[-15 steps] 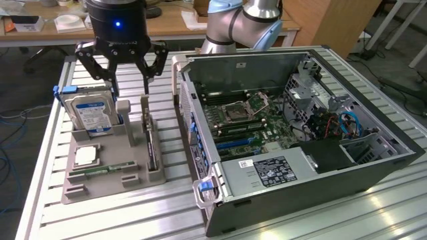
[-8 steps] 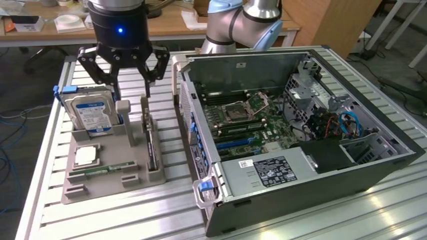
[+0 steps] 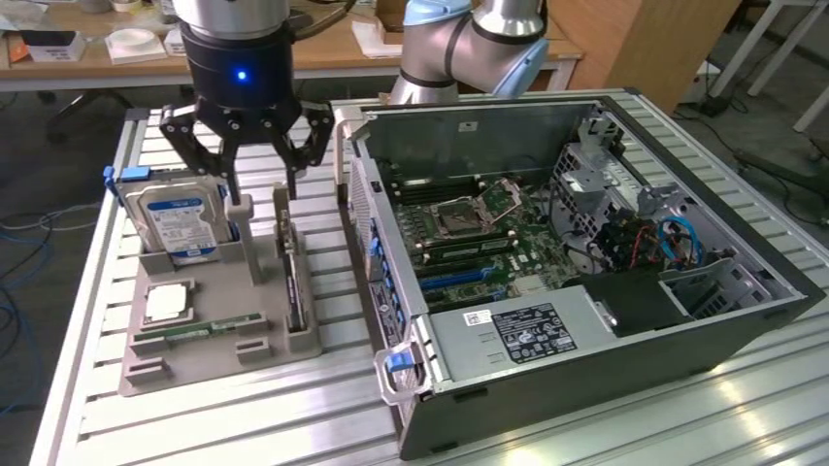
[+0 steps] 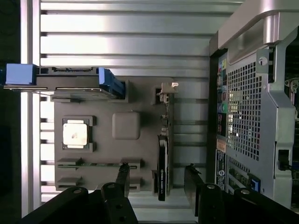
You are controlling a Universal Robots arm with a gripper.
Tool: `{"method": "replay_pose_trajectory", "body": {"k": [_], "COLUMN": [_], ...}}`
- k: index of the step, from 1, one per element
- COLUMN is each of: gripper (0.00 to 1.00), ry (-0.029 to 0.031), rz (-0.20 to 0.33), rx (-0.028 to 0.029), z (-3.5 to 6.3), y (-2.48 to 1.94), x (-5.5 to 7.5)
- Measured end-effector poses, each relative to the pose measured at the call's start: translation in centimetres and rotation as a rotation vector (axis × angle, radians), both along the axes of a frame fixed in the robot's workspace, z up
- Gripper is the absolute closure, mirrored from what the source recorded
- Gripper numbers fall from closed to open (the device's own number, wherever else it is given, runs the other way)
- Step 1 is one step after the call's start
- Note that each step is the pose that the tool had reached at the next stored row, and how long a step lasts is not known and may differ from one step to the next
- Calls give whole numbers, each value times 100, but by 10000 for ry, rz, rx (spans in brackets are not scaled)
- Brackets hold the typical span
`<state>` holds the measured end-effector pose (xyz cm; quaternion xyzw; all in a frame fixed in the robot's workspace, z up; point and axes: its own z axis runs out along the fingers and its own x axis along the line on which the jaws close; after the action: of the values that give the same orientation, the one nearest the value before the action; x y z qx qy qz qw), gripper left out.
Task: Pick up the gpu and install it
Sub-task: 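Pick up the gpu and move the gpu toward the slot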
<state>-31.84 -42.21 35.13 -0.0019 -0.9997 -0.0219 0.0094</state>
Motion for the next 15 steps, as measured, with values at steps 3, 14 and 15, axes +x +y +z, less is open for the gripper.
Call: {"method": "replay_pose_trajectory", "body": {"k": [3, 14, 15], "gripper": [41, 41, 41], "ry": [-1, 0, 1], "rz": [-1, 0, 0], "rx": [0, 0, 0], "z": [-48, -157, -164], "y": [-10, -42, -43], "x": [2, 4, 5]}}
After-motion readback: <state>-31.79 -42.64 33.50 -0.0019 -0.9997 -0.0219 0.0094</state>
